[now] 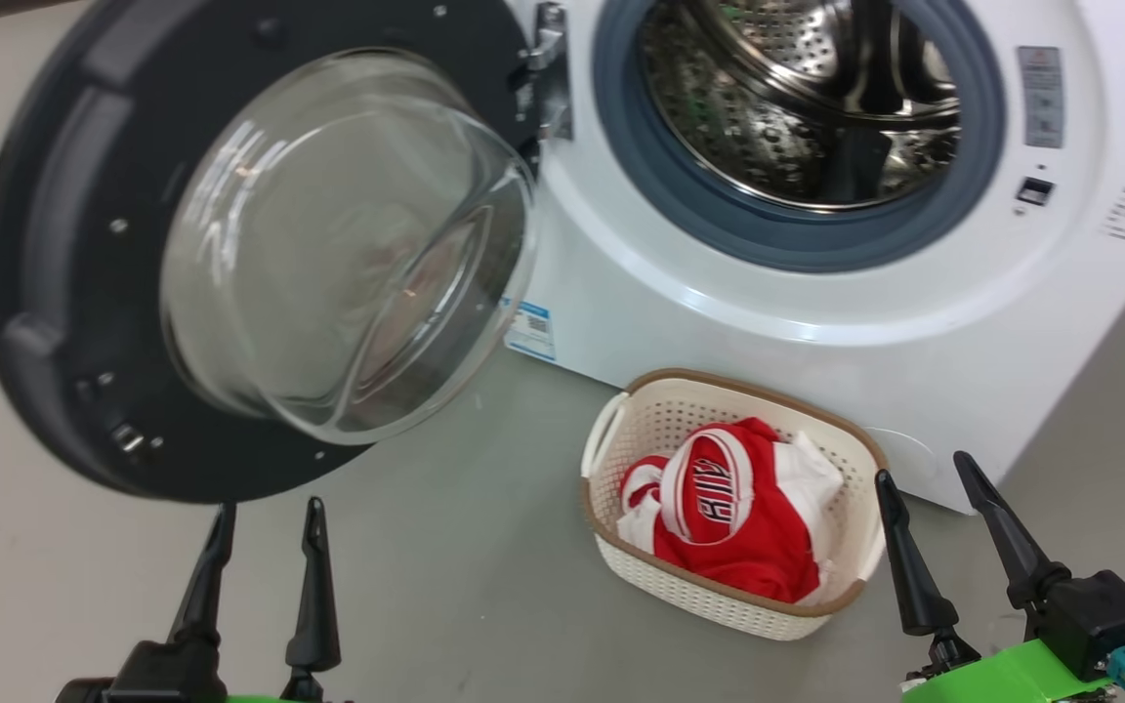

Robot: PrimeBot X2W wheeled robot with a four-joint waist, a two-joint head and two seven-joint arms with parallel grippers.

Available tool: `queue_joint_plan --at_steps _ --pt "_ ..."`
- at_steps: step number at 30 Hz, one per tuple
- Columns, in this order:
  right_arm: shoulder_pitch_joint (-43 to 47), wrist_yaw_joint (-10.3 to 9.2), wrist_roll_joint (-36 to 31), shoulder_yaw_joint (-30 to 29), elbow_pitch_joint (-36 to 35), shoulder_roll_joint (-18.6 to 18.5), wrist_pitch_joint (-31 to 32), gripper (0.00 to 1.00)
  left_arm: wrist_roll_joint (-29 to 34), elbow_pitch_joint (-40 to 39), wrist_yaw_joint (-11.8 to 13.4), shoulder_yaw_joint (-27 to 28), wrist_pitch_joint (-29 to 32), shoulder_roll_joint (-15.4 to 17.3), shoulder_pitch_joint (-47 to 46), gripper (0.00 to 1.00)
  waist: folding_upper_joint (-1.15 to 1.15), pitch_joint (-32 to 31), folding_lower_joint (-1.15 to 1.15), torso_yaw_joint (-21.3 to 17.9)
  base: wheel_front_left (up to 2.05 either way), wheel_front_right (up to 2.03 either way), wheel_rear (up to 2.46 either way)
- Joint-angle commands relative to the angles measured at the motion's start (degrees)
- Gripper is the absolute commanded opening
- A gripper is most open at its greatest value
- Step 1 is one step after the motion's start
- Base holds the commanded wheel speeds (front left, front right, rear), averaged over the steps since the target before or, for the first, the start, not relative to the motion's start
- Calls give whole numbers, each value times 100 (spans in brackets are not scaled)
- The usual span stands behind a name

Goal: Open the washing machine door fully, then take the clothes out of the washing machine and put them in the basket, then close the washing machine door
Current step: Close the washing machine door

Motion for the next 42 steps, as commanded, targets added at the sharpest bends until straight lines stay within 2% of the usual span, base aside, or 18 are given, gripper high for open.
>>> queue_joint_plan --at_steps 1,4,22,23,24,25,31,37,42 --pt "-303 34 -44 154 -164 -74 -36 100 55 -176 44 179 -4 57 -183 100 0 40 0 265 0 0 0" --pt "-330 34 -51 156 -155 -74 -36 100 42 -203 64 179 -5 67 -209 100 0 61 0 451 0 0 0" --pt "-473 34 -117 276 -46 -74 -36 100 -12 -348 214 258 -94 63 -134 99 0 124 0 482 0 0 0" --pt "-462 34 -116 268 -45 -74 -36 100 -9 -365 214 259 -102 65 -146 55 0 117 0 479 0 0 0" --pt "-451 34 -115 260 -43 -74 -36 100 -17 -380 213 262 -108 63 -154 24 0 109 0 475 0 0 0" --pt "-439 34 -116 252 -43 -74 -36 100 -23 -397 211 271 -115 65 -165 0 0 101 0 472 0 0 0" --pt "-347 34 -106 196 -87 -74 -36 100 -262 -552 184 502 -154 46 -288 0 0 57 0 433 0 0 0" --pt "-319 34 -147 197 -84 -74 -36 100 -846 -695 118 1134 -175 9 -598 0 0 70 0 309 0 0 0" --pt "-339 34 -213 195 -100 -74 -22 100 -1486 -653 -101 1766 -180 -34 -946 0 0 135 0 186 0 0 0"
